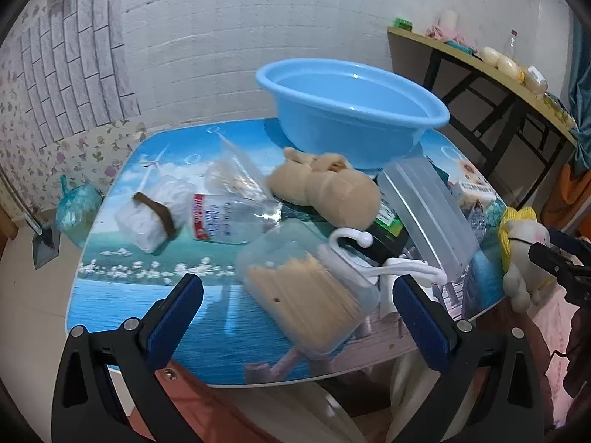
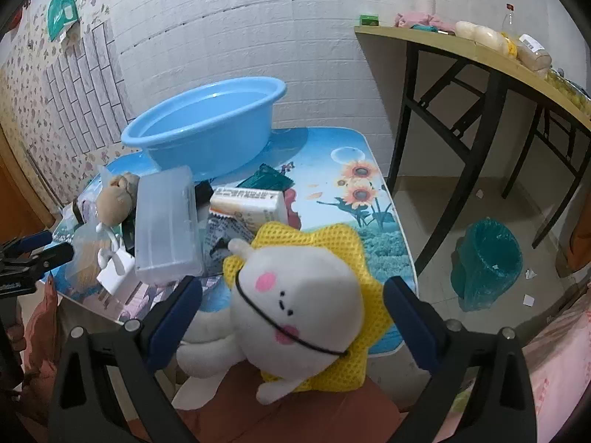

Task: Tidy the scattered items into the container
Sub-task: 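Grasp the white plush doll with the right gripper while the left grasps the toothpick box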

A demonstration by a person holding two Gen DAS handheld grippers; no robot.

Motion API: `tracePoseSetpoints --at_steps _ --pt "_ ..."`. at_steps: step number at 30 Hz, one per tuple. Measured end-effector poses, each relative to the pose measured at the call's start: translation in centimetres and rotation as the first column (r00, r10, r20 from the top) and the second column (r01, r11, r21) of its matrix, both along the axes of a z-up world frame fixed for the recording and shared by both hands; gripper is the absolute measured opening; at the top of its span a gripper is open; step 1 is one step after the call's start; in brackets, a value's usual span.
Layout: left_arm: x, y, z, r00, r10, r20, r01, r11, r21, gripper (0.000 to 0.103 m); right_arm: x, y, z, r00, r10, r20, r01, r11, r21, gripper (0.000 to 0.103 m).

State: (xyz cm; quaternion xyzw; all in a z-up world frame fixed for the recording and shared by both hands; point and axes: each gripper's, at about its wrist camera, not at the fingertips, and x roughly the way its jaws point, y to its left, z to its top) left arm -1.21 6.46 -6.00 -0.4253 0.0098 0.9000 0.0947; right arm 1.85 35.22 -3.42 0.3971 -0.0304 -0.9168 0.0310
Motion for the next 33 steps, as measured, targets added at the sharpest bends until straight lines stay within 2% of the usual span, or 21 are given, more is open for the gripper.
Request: tracePoseSetpoints --at_steps 3,7,11,14,15,17,19,28,33 --pt "-0.4 0.7 -0.6 1.0 -0.002 0.019 0.002 1.0 0.001 0.103 0.1 -0.1 -0.3 1.0 0.003 -0.007 -0.003 1.0 0.03 0.1" --pt "-1.2 1.3 -1.4 0.999 0.009 0.04 -0.009 1.0 -0.02 0.103 -0.3 0.0 -1.0 1.0 0.013 0.013 -0.013 1.0 0.006 0.1" --pt "-1.7 1.5 -1.7 0.999 0.016 0.046 -0.014 0.999 -0.044 0.103 -0.4 -0.6 -1.4 0.999 0.029 0.02 -0.029 0.999 0.024 0.098" --pt "-2.1 1.6 -2.3 0.998 0.022 0.065 -0.018 0.998 -0.056 0.103 -0.5 -0.9 -1.6 0.999 0.032 0.017 -0.033 0.998 0.045 0.089" --pt "-2.2 1.4 -2.4 0.997 0.024 0.072 -0.02 0.998 -0.057 0.103 -0.6 -0.9 -1.6 0.999 0.037 0.018 -0.038 0.998 0.046 0.083" --pt "-2.3 1.1 -2.7 0.996 0.031 0.084 -0.026 0.998 -0.056 0.103 -0.6 -0.9 -1.6 0.999 0.046 0.017 -0.047 0.998 0.035 0.082" --pt "-2.2 0.6 -2.8 0.995 0.031 0.091 -0.027 0.999 -0.038 0.103 -0.5 -0.8 -1.6 0.999 0.045 0.007 -0.045 0.999 0.03 0.075" --pt "-1.1 -2.6 -2.9 0.992 0.071 0.103 -0.068 0.997 -0.033 0.103 -0.5 -0.9 -1.4 0.999 0.041 0.006 -0.041 0.999 0.013 0.072" --pt "-1.4 -3.6 -3.3 0.985 0.093 0.143 -0.09 0.996 -0.029 0.103 -0.6 -0.7 -1.4 1.0 0.027 0.01 -0.027 1.0 0.014 0.072"
